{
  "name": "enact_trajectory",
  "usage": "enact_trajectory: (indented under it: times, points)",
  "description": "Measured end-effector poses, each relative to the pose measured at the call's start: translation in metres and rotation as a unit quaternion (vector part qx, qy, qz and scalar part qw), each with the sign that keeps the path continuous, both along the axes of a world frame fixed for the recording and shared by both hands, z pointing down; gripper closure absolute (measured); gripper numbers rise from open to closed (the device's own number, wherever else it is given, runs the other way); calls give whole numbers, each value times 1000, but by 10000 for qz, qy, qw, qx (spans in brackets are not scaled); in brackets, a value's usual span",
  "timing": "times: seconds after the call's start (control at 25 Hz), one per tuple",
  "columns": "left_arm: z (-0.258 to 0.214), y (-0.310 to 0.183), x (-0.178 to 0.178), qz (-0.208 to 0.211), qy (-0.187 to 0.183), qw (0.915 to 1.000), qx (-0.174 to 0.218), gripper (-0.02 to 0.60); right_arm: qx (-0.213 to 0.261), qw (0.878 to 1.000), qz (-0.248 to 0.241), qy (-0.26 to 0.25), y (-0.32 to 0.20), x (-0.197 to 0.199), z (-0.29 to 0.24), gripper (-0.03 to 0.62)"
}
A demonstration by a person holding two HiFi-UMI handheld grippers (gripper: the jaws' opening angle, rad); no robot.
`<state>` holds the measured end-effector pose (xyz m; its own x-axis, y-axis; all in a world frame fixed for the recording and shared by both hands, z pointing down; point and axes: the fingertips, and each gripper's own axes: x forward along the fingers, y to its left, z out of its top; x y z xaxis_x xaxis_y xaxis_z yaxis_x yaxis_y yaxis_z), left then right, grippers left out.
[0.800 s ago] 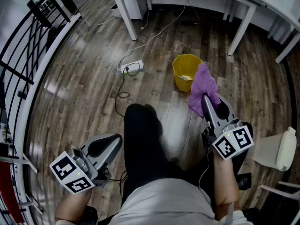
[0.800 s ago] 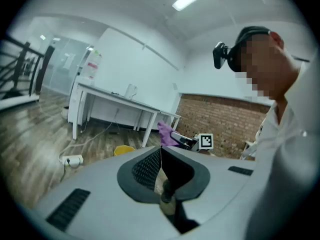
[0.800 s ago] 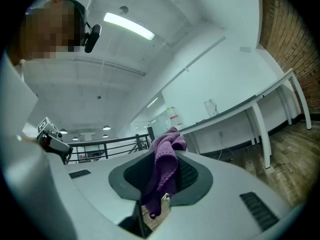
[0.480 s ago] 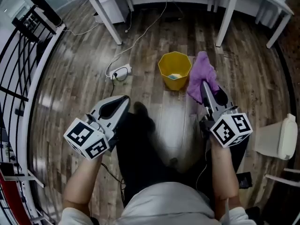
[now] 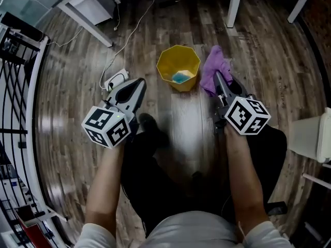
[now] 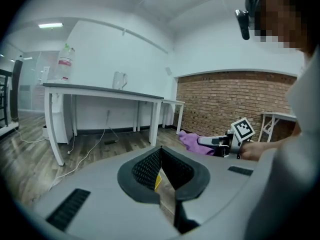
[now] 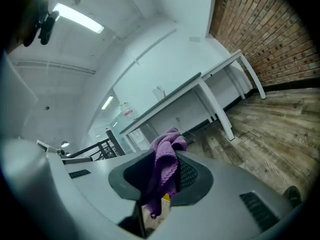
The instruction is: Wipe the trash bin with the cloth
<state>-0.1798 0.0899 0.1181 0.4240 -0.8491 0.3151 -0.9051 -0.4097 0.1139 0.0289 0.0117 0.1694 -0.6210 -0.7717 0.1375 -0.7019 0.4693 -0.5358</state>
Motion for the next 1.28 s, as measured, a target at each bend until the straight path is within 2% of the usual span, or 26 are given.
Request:
enact_trajectory:
  times: [0.12, 0.32, 0.44, 0.6, 0.84, 1.04, 1.12, 1.28]
  points:
    - [29, -31, 5, 9, -44, 9999, -141, 577, -384, 9992, 138, 41, -27, 2, 43, 503]
    - [74, -70, 15, 280, -71, 9987, -413, 577, -976, 9950, 200, 41, -67, -12, 105, 503]
    - [96, -83, 19, 280, 96, 9975, -648, 577, -1214, 9923, 134, 218, -84, -17, 123, 503]
    - [116, -64, 31, 323, 202, 9952, -904, 577, -1069, 9933, -60, 444, -68, -18, 120, 503]
    - [126, -8, 65, 321, 220, 9969, -677, 577, -844, 9962, 202, -52, -15, 7, 123, 503]
    - [104, 37, 89, 551, 54, 9962, -667, 577, -765, 9969, 159, -92, 35, 20, 97, 503]
    - [99, 46, 90, 548, 21, 9966, -608, 577, -705, 9974, 131, -118, 47, 22, 95, 503]
    - [107, 42, 86, 338, 182, 9976, -569, 577, -726, 9971, 81, -226, 52, 19, 111, 503]
